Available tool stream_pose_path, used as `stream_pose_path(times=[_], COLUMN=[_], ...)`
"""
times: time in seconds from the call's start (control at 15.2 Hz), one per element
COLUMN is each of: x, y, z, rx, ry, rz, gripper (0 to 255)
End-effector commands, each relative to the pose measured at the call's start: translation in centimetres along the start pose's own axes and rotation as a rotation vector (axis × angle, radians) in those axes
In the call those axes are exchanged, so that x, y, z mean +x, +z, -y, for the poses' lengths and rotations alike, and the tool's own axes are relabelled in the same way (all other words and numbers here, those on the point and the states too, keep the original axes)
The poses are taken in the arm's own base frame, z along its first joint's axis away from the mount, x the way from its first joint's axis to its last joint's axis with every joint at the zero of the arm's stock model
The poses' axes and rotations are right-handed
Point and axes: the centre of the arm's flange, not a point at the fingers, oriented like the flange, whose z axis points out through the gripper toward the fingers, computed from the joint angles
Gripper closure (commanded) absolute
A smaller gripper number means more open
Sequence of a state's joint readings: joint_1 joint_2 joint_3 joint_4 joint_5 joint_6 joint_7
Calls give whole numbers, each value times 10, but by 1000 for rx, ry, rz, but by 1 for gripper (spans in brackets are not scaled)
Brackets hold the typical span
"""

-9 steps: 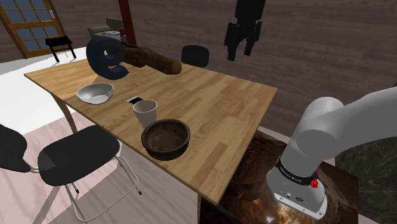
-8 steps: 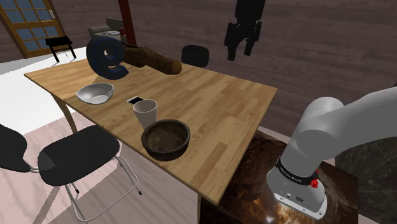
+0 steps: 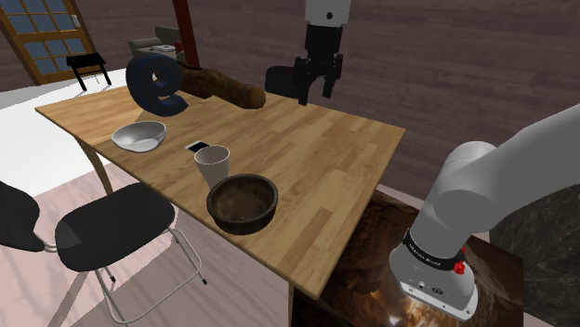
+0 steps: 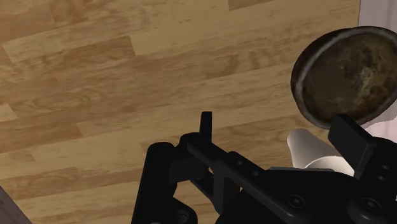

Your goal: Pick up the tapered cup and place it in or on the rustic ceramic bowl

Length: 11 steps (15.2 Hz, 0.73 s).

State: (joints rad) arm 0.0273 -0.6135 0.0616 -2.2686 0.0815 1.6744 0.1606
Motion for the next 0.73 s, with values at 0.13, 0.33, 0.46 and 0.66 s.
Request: stream_pose_path(times=[0.13,0.33,0.46,0.66], x=[41,70,90,119], y=[31,54,69,92], z=[14,27,36,49], rx=[19,32,41,55], ry=[-15,-27,-34,-46], rz=[6,11,14,19], gripper=[0,0,0,0])
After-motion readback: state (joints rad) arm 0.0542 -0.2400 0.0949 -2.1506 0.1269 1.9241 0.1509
